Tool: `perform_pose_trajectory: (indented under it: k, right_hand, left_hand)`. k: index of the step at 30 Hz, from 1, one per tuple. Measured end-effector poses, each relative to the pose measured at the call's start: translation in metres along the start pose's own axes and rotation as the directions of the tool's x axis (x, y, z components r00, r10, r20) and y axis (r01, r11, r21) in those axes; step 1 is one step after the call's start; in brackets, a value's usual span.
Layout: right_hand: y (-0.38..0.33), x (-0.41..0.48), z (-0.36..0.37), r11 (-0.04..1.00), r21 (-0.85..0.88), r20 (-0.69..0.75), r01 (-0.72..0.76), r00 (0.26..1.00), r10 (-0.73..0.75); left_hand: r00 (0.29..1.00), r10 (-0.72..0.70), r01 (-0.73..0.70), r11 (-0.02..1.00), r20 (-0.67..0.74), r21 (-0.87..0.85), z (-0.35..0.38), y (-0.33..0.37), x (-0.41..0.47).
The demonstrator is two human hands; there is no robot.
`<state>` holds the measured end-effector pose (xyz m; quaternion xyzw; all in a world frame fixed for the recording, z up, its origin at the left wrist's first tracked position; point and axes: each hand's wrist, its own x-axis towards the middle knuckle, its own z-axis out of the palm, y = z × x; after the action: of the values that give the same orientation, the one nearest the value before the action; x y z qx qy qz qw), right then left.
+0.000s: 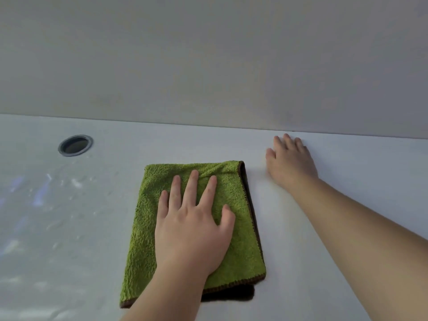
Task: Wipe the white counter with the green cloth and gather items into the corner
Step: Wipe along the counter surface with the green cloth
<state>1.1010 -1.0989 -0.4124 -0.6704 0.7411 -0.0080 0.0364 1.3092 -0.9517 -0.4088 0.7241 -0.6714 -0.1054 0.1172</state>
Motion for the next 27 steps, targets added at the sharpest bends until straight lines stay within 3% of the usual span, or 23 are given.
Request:
perform_pose_trajectory:
  k: [6,10,15,21,27]
  right_hand:
    - [-0.003,-0.002,0.004,0.999,0.041,-0.005,-0.028,1.000,0.029]
    - [-0.004,-0.001,0.005,0.999,0.029,-0.002,-0.031,1.000,0.031]
    - [-0.003,0.000,0.004,0.999,0.021,-0.014,-0.044,0.999,0.045]
    - [-0.004,-0.001,0.005,0.999,0.016,-0.018,-0.046,0.999,0.046]
    - [-0.004,-0.001,0.008,0.999,0.000,-0.024,-0.054,0.998,0.054]
  left_hand:
    - [1.000,0.016,-0.016,1.000,-0.019,-0.013,-0.005,-0.005,-0.078]
    - [0.998,0.029,-0.029,1.000,0.056,-0.005,-0.011,-0.007,-0.121]
    - [0.996,0.087,-0.086,0.995,-0.018,0.058,-0.004,-0.012,-0.160]
    - [0.988,0.112,-0.095,0.982,-0.103,0.160,0.006,-0.014,-0.155]
    - [0.999,0.036,-0.033,0.997,-0.038,0.069,0.003,-0.006,-0.119]
